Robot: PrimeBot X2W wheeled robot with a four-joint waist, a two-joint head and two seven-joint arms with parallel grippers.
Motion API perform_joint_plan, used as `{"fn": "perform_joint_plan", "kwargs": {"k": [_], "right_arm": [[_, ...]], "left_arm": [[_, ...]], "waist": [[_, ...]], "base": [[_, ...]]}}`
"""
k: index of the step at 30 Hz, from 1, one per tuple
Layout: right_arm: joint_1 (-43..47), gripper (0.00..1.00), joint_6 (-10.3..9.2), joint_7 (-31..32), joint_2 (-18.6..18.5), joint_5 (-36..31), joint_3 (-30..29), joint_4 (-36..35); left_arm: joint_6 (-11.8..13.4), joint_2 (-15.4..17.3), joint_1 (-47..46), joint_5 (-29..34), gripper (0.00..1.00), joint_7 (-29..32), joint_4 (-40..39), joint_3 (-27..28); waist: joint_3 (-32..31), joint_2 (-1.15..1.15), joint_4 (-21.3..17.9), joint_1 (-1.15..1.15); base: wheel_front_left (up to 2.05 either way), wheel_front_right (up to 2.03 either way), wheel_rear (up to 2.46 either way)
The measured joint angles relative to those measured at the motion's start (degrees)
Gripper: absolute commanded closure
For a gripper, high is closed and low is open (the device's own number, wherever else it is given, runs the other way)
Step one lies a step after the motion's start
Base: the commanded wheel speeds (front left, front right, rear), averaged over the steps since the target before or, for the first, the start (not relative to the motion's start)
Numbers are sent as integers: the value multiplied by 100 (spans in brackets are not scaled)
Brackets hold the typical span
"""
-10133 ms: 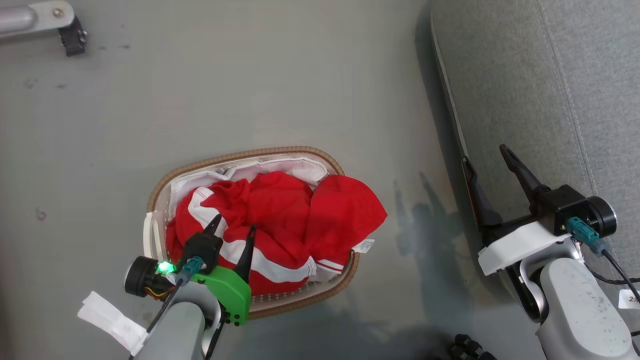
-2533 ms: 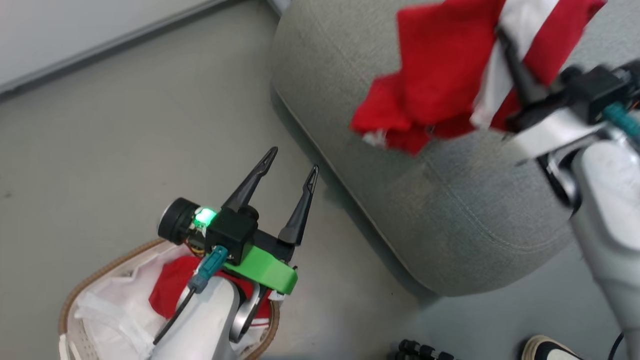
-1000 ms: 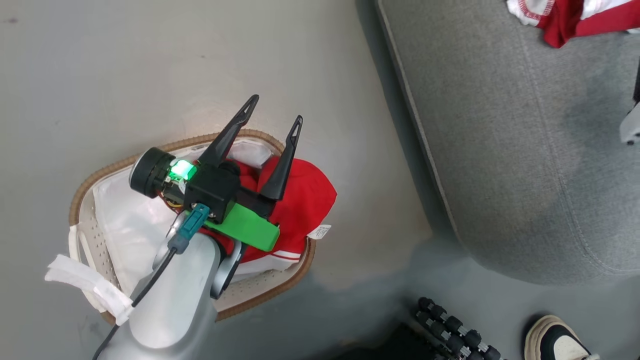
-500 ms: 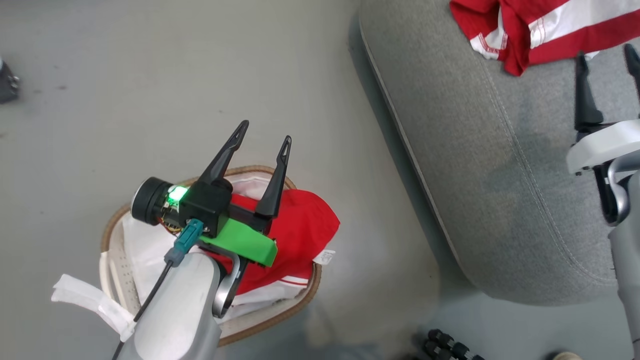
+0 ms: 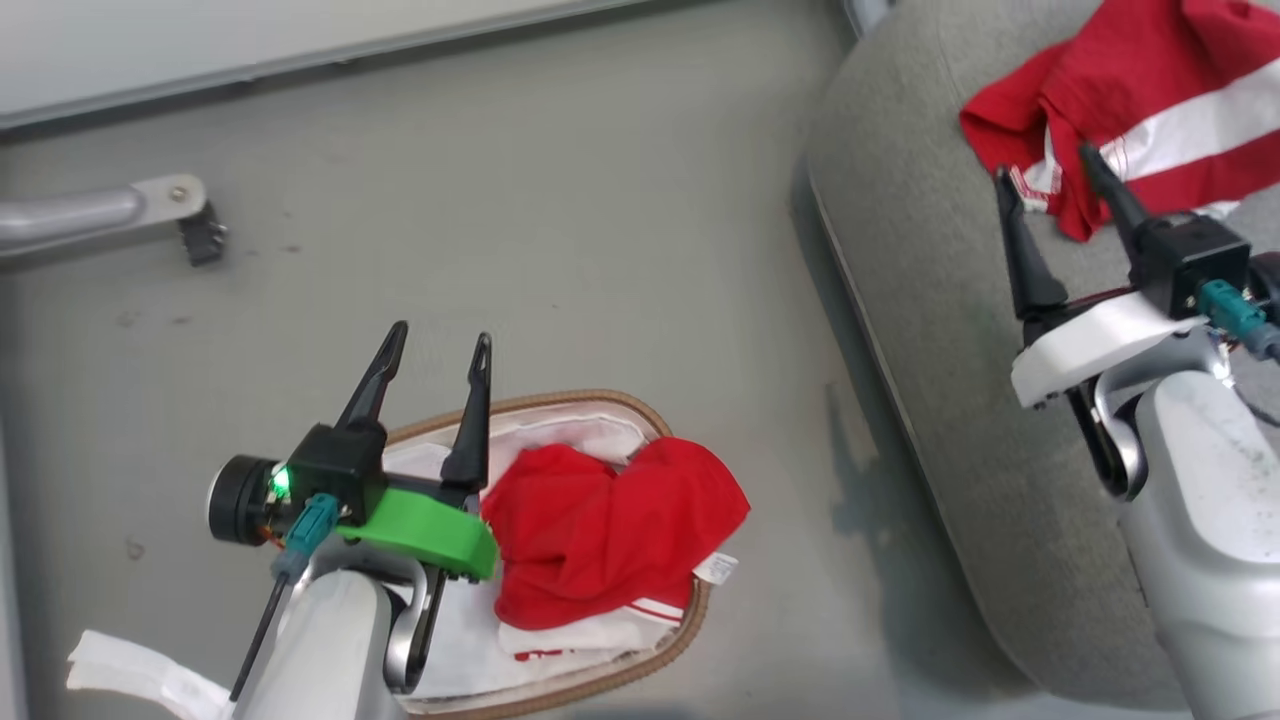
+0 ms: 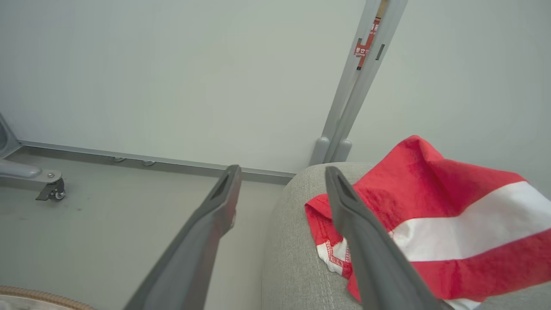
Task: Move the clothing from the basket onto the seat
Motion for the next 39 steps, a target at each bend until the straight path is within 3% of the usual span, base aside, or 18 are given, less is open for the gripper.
{"fn": "perform_joint_plan", "kwargs": {"k": [21, 39], "right_arm": [[1430, 0, 0, 0, 327, 249, 9, -44], [2495, 0, 0, 0, 631, 334, -175, -227]], "left_arm": [[219, -69, 1117, 65, 0, 0, 203, 1138], [593, -75, 2142, -90, 0, 0, -110, 1334]], "waist": [[-1364, 0, 735, 0], [-1933, 0, 916, 0]], "base": [[0, 0, 0], [0, 0, 0]]}}
